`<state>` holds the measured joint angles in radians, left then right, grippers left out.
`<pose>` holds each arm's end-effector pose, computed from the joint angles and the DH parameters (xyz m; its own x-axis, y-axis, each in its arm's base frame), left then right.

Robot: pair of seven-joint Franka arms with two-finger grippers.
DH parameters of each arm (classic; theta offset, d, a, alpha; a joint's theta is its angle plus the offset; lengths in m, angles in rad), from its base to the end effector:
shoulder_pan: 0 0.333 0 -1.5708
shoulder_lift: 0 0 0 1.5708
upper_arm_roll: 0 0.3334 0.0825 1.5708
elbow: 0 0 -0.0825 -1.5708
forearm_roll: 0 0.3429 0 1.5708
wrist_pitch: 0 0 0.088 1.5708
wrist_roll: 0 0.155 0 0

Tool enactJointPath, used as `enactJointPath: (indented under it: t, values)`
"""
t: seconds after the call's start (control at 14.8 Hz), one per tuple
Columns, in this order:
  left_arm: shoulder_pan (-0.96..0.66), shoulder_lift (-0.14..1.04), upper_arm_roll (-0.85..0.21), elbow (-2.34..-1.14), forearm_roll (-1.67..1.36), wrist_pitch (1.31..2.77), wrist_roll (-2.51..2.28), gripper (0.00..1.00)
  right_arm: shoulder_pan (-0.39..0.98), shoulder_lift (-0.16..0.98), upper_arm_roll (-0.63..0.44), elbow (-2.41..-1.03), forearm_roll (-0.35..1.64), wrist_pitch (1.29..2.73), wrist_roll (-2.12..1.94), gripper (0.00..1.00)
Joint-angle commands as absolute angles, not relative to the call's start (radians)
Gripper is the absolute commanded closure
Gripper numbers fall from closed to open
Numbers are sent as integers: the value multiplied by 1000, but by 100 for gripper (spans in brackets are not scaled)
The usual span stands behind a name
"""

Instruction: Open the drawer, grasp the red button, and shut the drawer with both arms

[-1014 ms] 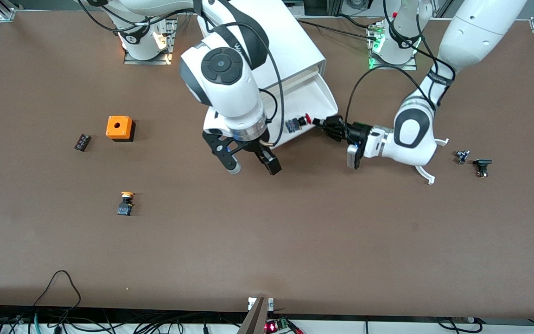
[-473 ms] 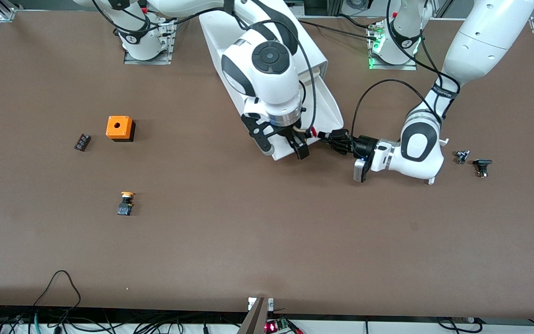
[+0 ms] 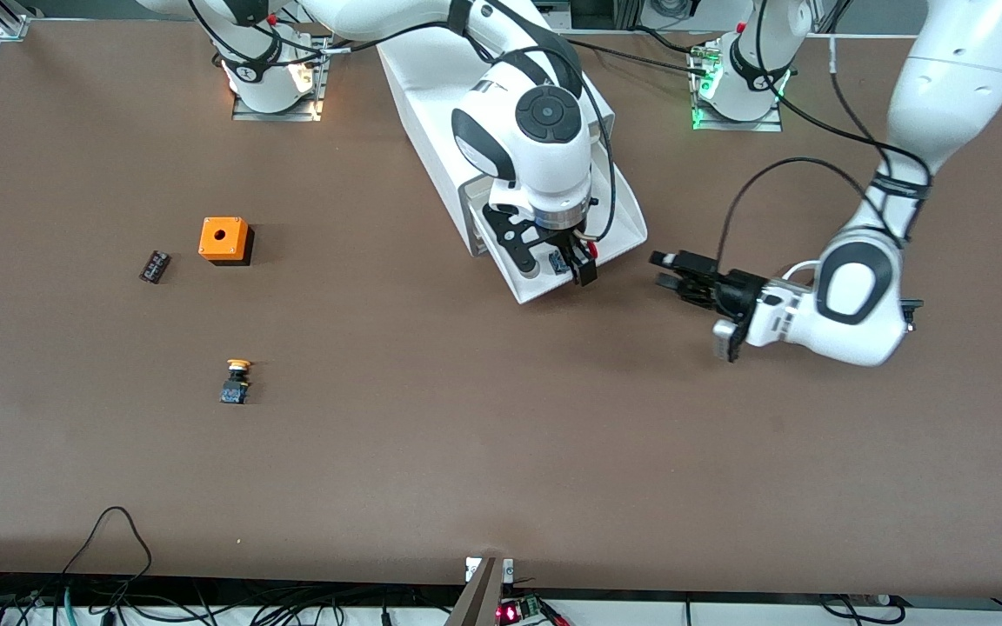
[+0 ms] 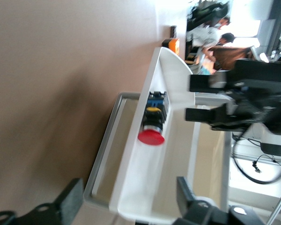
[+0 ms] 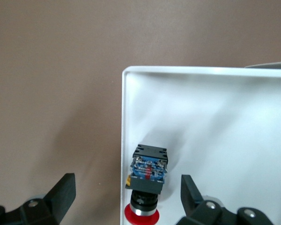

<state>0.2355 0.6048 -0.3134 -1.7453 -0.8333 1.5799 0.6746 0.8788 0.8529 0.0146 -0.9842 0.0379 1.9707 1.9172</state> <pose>0.5487 -0.1399 0.2754 0.8772 -0.4648 -0.1203 -0.0697 -0.3712 0.9259 0.4798 0.5969 0.3378 0.5067 -0.8574 -0.0898 -0.8607 -0.4973 -0.1088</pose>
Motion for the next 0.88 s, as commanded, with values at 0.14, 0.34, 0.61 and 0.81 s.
enactJointPath:
  t: [0.14, 0.34, 0.61, 0.81]
  values:
    - [290, 591, -318, -1548, -587, 1433, 474, 0, 893, 881, 8, -980, 46, 1977, 1941, 1]
    - [302, 546, -318, -1476, -450, 1382, 410, 0, 893, 881, 8, -983, 46, 1977, 1931, 16]
    - [298, 450, -334, -1442, -293, 1376, 246, 0, 894, 881, 8, -994, 48, 1977, 1924, 59]
    - [287, 399, -339, -1396, -164, 1373, 190, 0, 891, 881, 8, -993, 48, 1977, 1916, 90]
